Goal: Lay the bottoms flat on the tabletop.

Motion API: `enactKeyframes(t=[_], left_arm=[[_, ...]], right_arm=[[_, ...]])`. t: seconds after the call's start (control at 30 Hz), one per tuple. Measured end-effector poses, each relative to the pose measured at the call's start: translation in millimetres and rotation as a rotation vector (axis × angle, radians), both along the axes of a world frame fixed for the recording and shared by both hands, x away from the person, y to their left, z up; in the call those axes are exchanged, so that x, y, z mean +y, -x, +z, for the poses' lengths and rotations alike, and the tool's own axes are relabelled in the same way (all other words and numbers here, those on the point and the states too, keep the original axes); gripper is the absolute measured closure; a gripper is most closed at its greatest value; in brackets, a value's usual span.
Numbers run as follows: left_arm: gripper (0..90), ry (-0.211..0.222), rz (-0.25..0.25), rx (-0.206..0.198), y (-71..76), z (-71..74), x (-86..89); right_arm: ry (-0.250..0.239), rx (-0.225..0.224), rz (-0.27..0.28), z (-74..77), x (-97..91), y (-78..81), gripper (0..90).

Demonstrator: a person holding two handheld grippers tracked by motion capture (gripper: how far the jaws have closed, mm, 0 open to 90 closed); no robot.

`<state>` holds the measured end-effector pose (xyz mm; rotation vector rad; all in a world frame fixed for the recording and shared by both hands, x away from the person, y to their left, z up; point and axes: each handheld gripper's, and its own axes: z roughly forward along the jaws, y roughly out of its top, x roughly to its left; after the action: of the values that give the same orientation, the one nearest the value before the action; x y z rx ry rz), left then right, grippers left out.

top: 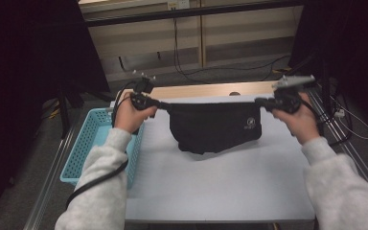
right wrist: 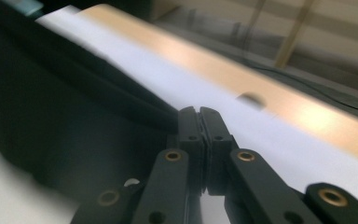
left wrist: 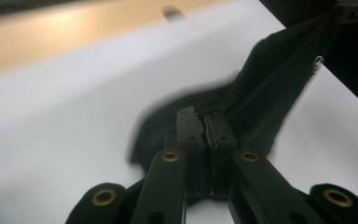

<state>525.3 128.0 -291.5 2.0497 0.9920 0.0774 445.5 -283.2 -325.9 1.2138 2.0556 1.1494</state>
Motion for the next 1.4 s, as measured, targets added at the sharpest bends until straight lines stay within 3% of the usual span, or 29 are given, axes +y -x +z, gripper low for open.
enactKeyframes(t=[0.03, 0.07, 0.1, 0.13, 0.17, 0.2, 0.23, 0.37, 0.5, 0.67, 0.73, 0.8, 0.87, 0.97, 1.07, 1.2, 1.4], left_arm=[[86.3, 0.038, 0.044, -0.074, -8.6, 5.2, -3.0], [84.5, 0.092, 0.092, -0.148, -15.7, 8.8, -5.2], [77.5, 0.125, 0.153, -0.221, -20.3, 8.6, -8.0], [56.7, 0.117, 0.203, -0.264, -23.5, 4.2, -12.1], [33.7, 0.102, 0.207, -0.254, -24.8, -3.0, -16.5], [26.7, 0.087, 0.181, -0.216, -22.8, -11.2, -19.8], [28.3, 0.075, 0.155, -0.185, -18.8, -21.1, -22.7], [22.6, 0.017, 0.091, -0.114, 2.4, -64.5, -27.0], [20.4, -0.013, 0.064, -0.107, 26.4, -94.2, -27.6], [17.7, -0.032, 0.025, -0.123, 55.7, -109.9, -27.0], [17.2, -0.054, 0.011, -0.149, 65.3, -114.3, -25.6], [16.9, -0.032, 0.008, -0.143, 73.4, -118.9, -24.6], [15.6, -0.051, -0.003, -0.151, 80.2, -124.0, -23.2], [15.1, -0.058, -0.002, -0.165, 88.3, -132.2, -21.9], [15.1, -0.083, -0.009, -0.162, 89.4, -139.1, -20.8], [14.8, -0.072, -0.014, -0.162, 92.7, -143.3, -19.1], [15.5, -0.111, -0.038, -0.17, 98.8, -150.5, -21.3]], right_arm=[[-0.025, -0.028, -0.056, 7.7, 0.1, -16.7, 88.1], [-0.053, -0.095, -0.124, 16.1, 0.5, -30.3, 87.3], [-0.112, -0.18, -0.176, 22.1, 1.7, -40.0, 85.4], [-0.181, -0.233, -0.198, 23.4, 5.1, -46.9, 76.5], [-0.173, -0.224, -0.229, 21.2, 11.7, -51.2, 58.8], [-0.116, -0.18, -0.238, 16.7, 18.7, -52.2, 55.4], [-0.084, -0.14, -0.211, 9.7, 24.0, -49.8, 56.4], [-0.005, -0.063, -0.132, -31.2, 35.0, -23.0, 40.1], [0.015, 0.002, -0.073, -67.8, 39.7, 8.2, 33.8], [0.031, 0.05, -0.021, -94.8, 51.6, 38.0, 28.4], [0.044, 0.051, -0.011, -101.9, 57.1, 46.1, 28.0], [0.001, 0.054, -0.006, -107.8, 61.6, 52.0, 28.0], [-0.027, 0.067, 0.002, -113.5, 65.6, 56.1, 28.1], [0.018, 0.076, 0.021, -118.5, 72.2, 57.9, 27.7], [0.013, 0.087, 0.03, -119.2, 74.0, 58.8, 27.2], [0.029, 0.099, 0.025, -120.7, 73.9, 58.6, 24.0], [0.022, 0.109, 0.022, -125.7, 79.1, 56.5, 19.3]])
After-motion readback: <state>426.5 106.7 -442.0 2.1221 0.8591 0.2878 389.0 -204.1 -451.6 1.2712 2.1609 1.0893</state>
